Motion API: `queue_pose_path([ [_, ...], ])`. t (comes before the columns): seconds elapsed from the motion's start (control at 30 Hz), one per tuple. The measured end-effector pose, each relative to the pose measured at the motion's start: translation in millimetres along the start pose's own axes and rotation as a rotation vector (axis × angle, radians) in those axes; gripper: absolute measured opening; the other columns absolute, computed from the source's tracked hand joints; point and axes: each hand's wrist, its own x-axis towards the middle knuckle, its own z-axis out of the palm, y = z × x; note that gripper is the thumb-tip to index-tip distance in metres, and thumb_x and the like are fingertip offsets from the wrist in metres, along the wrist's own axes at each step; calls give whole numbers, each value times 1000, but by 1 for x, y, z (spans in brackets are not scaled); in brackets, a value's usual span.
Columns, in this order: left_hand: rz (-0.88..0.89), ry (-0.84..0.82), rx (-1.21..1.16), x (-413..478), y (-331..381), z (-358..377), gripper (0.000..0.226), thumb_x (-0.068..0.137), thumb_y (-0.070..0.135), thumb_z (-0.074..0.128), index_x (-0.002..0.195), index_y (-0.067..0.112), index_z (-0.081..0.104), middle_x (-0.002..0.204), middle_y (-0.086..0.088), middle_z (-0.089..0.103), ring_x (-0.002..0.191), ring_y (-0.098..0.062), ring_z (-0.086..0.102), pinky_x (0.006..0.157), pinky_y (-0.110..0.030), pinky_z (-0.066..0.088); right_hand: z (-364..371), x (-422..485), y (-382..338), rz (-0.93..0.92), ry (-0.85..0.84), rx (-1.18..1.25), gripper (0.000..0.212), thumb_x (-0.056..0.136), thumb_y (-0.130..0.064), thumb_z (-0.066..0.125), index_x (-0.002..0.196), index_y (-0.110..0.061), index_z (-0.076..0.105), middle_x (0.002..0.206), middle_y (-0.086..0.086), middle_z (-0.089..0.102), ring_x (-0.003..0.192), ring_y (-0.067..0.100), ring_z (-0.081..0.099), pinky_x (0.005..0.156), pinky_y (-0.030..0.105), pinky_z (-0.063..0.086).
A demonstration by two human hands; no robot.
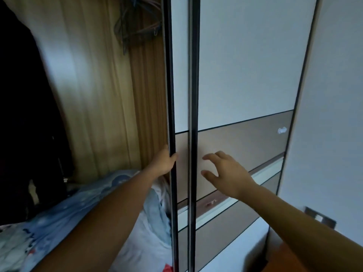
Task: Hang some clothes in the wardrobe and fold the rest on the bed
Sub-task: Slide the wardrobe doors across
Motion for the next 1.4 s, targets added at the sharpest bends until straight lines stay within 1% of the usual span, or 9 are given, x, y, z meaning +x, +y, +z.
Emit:
queue_pose_path([
  [0.13,56,40,14,-14,-5,-10,46,103,35,51,142,12,44,141,-9,56,129,-27,54,110,-44,43,-4,42,-17,-138,79,29,62,98,-44,57,152,-23,36,142,5,47,127,26,47,100,39,47],
  [0.27,61,69,-11,-40,-23,-31,43,105,34,48,142,13,43,139,-8,57,126,-24,55,109,-40,43,-12,84,-40,-267,176,-18,70,98,-44,58,157,-20,29,152,14,39,140,33,37,110,49,41],
  [0.53,30,152,49,-109,-72,-96,48,108,35,38,149,11,33,151,-6,44,134,-13,42,109,-20,28,-31,158,-113,-309,399,-288,74,100,-69,19,160,-35,-7,168,15,-12,153,39,-15,121,65,5],
  [0.73,-32,229,-2,-178,-111,-163,42,108,30,39,145,9,35,141,-4,48,133,-18,46,112,-27,35,5,167,-192,-383,388,-250,78,99,-73,13,160,-31,-14,166,12,-24,152,38,-20,111,78,7],
  [0.83,-48,267,17,-213,-129,-198,45,108,29,39,148,11,32,146,-3,45,131,-11,43,106,-17,33,21,164,-239,-415,419,-213,81,96,-76,11,160,-32,-10,167,10,-20,154,36,-16,109,80,6],
  [1.03,-139,347,218,-278,-159,-262,45,107,36,41,143,9,43,138,-9,54,127,-22,52,108,-37,44,39,153,-327,-485,499,-173,83,95,-76,20,162,-31,-2,169,11,-12,155,37,-9,108,81,5],
  [1.2,-95,923,940,-348,-182,-306,46,95,47,58,133,22,56,135,-11,47,126,-29,43,96,-47,37,51,144,-381,-499,559,-150,84,94,-77,21,161,-32,-2,169,10,-10,155,36,-7,109,80,5],
  [1.3,-106,1104,956,-389,-215,-336,47,94,38,60,138,25,51,150,-17,34,140,-35,34,102,-56,30,57,141,-405,-497,590,-135,84,94,-78,21,161,-33,-2,169,10,-9,155,36,-6,109,81,5],
  [1.4,-296,1052,744,-408,-244,-353,61,97,41,57,152,26,37,158,-18,23,143,-36,29,108,-61,29,61,137,-426,-502,620,-131,84,95,-77,22,161,-33,-2,169,10,-8,155,37,-5,109,81,5],
])
